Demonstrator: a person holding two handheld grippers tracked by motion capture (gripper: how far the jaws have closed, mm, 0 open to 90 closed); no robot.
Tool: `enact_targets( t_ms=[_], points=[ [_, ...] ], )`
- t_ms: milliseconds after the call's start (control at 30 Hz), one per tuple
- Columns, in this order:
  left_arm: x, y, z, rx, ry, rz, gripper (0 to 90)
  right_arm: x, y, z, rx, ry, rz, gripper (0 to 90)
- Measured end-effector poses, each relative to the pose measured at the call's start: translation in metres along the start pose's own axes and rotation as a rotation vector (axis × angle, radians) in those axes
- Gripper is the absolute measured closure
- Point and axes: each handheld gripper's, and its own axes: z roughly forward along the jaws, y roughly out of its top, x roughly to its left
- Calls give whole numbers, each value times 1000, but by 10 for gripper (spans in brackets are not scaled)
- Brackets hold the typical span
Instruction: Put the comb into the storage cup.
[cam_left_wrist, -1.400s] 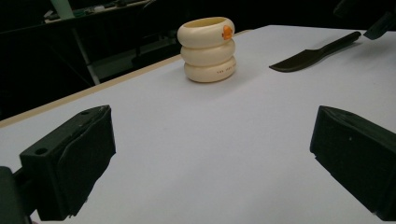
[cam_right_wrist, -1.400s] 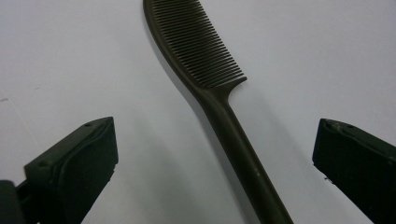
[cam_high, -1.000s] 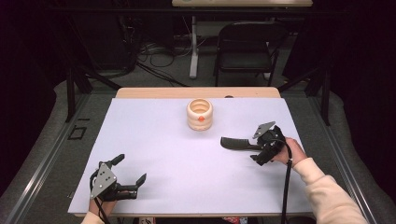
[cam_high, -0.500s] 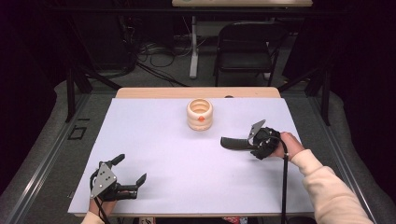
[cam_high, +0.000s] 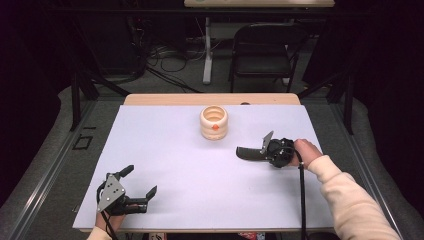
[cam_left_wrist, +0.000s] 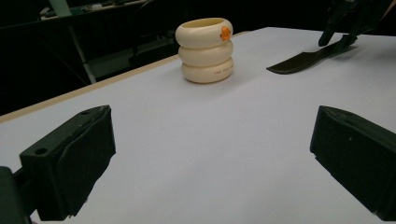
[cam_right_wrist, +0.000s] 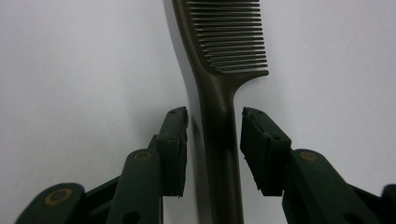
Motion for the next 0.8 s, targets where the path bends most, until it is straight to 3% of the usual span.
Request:
enact_targets(
  t_ms=[200, 300, 467, 500, 700, 733, 767, 800],
  points=[
    [0, 0, 0, -1, -1, 0, 2, -7, 4, -3, 31, 28, 3, 655],
    [0, 0, 0, 0, -1, -1, 2, -9, 6, 0, 19, 31, -9, 666],
    [0, 0, 0, -1, -2, -1, 2, -9, 11, 6, 53, 48, -45, 678],
    [0, 0, 0, 0, -2, -1, 1, -8, 11, 6, 81, 50, -26, 681],
    [0, 0, 1, 1, -3, -3, 2, -10, 11, 12, 92, 64, -41, 697],
    [0, 0, 1, 1, -3, -2, 2, -11, 12, 11, 122, 75, -45, 701],
    [0, 0, 1, 0, -3, -1, 1, -10, 12, 13, 101, 70, -42, 704],
    [0, 0, 1, 0, -2, -3, 1, -12, 13, 13, 98, 72, -70, 708]
  ],
)
